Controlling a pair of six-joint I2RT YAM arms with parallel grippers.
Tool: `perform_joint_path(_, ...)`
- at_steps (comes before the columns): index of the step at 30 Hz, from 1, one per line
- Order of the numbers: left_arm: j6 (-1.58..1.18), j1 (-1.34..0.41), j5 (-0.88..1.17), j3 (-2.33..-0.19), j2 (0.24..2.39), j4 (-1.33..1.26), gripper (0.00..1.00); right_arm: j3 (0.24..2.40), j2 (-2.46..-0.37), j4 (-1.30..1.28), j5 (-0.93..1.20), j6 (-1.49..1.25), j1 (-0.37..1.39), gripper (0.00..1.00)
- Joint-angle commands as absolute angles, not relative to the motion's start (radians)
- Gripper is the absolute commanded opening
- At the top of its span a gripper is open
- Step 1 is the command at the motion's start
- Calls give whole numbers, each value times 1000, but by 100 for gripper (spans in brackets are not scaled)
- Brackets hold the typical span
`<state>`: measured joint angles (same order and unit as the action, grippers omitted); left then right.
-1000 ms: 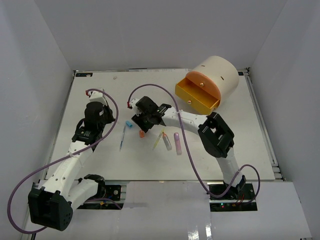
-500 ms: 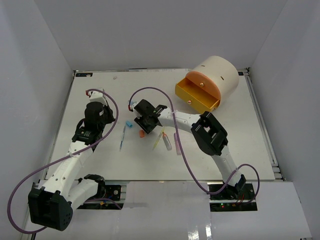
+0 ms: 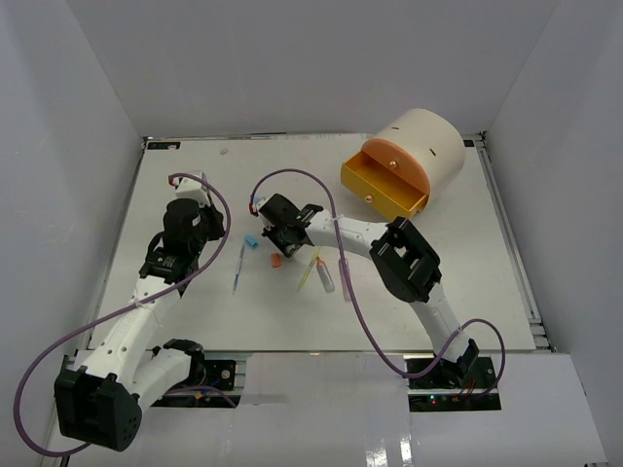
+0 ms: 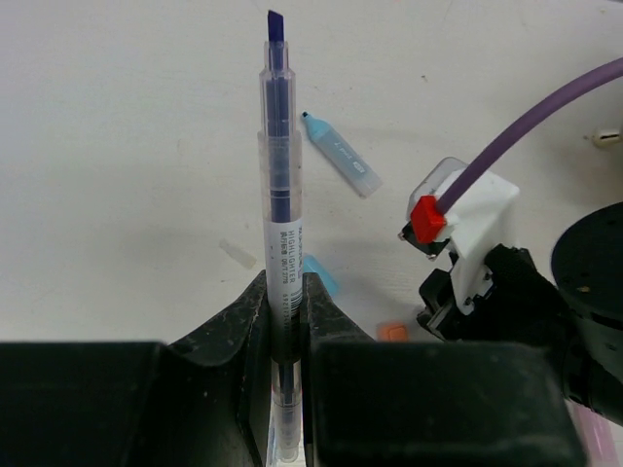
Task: Sort the stationery into containers
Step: Pick up the pen cap from the center of the board.
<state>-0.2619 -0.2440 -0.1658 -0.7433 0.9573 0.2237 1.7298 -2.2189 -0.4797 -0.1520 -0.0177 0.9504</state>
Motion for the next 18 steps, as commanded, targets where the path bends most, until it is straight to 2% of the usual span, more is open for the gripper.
perform_joint_path(1,-245,-239,-68,-733,917,175,0,1749,-2157,-506,-186,-20,945,8)
perform_joint_path(5,-232,-239,89,-732,879,118,0,1714,-2031,-488,-198,-14,927,8)
perform_joint_path(11,-229,-239,355,-788,864,28,0,1612,-1738,-396,-215,-6,888,8)
perform_joint_path(18,-232,-250,731,-942,1018,-52,0,1457,-1371,-141,-232,57,867,8)
